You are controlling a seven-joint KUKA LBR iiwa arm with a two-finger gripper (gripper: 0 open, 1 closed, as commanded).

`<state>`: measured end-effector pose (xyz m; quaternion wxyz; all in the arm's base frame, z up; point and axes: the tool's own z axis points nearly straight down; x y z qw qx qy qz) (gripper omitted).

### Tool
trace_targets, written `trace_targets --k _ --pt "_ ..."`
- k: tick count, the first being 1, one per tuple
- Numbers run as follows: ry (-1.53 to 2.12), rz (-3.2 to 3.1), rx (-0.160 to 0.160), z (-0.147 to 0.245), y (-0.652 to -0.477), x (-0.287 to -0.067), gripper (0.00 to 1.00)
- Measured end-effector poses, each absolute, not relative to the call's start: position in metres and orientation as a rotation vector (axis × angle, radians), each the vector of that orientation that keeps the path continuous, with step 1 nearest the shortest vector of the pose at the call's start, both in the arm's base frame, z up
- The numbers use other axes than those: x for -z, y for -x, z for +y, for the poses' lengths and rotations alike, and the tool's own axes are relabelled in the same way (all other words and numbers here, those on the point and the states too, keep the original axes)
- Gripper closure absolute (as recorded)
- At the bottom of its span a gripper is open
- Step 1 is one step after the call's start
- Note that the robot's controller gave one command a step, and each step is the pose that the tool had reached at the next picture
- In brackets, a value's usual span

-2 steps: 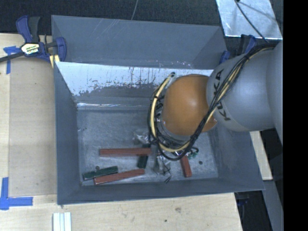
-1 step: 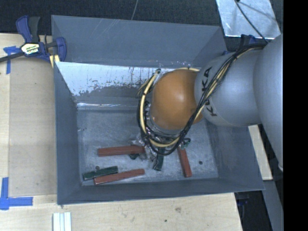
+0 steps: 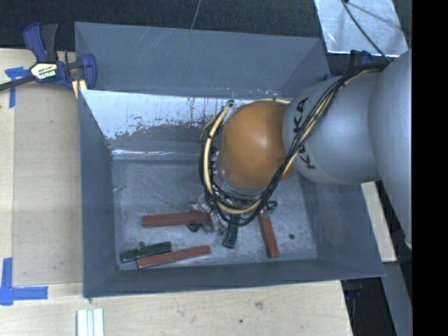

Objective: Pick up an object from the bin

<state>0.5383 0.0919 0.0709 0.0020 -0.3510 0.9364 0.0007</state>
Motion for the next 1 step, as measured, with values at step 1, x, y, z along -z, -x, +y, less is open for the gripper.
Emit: trace_targets --k 1 --pt "1.102 2.94 -0.003 0.0918 -0.5374 -0.0741 1.0"
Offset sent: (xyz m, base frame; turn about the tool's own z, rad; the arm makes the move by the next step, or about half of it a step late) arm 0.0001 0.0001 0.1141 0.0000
